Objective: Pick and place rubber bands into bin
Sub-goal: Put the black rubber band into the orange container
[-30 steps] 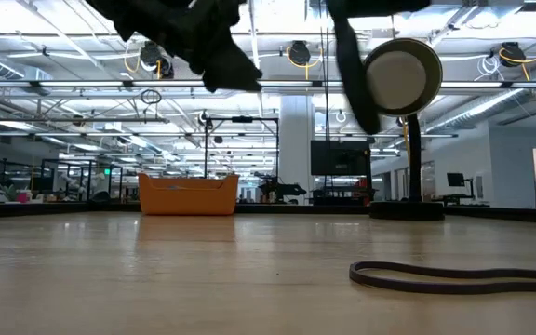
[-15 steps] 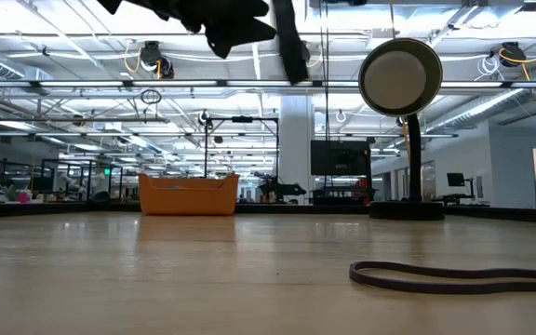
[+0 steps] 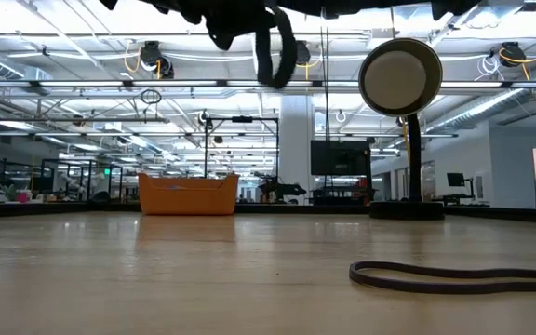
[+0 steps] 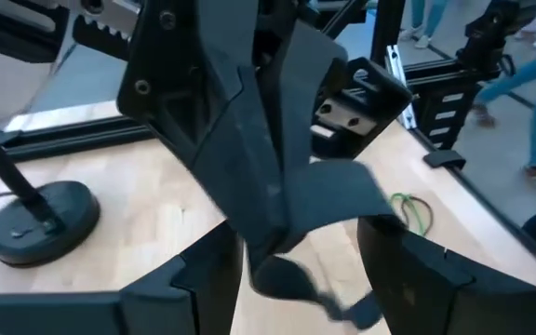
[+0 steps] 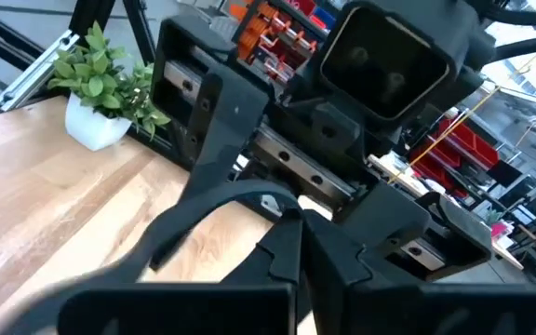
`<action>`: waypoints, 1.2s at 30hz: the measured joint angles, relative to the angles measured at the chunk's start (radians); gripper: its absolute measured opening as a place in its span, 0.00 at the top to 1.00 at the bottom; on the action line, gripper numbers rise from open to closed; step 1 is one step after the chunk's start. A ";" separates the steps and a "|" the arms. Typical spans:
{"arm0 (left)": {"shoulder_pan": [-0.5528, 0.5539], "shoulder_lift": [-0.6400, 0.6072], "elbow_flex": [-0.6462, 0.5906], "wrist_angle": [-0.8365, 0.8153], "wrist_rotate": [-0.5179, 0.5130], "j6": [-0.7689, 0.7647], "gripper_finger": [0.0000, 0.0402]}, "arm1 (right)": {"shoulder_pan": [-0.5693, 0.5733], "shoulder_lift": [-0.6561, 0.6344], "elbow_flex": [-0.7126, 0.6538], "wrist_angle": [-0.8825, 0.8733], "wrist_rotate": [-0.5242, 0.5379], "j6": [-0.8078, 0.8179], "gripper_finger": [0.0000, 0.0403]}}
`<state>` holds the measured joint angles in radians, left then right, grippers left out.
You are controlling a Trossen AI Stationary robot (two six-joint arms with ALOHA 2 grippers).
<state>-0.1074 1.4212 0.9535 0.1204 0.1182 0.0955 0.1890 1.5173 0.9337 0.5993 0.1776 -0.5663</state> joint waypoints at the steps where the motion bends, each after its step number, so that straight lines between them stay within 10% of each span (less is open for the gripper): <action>1: 0.000 0.000 0.000 0.000 -0.007 0.012 0.46 | 0.001 0.000 0.000 0.003 0.000 0.000 1.00; 7: -0.006 0.000 0.000 -0.010 -0.075 0.038 0.52 | 0.002 -0.003 0.000 0.002 0.000 0.004 1.00; 18: -0.005 0.000 0.000 -0.013 -0.095 0.032 0.97 | 0.003 -0.004 0.000 0.002 0.001 0.004 0.99; 30: -0.003 0.000 0.000 -0.020 -0.173 0.036 0.98 | 0.044 -0.004 0.000 -0.006 0.014 0.026 0.82; 36: 0.005 -0.008 0.000 -0.036 -0.219 0.081 0.98 | 0.078 -0.004 0.000 -0.011 0.274 0.023 0.62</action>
<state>-0.1025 1.4130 0.9535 0.0848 -0.1011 0.1766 0.2674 1.5131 0.9337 0.5882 0.4518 -0.5435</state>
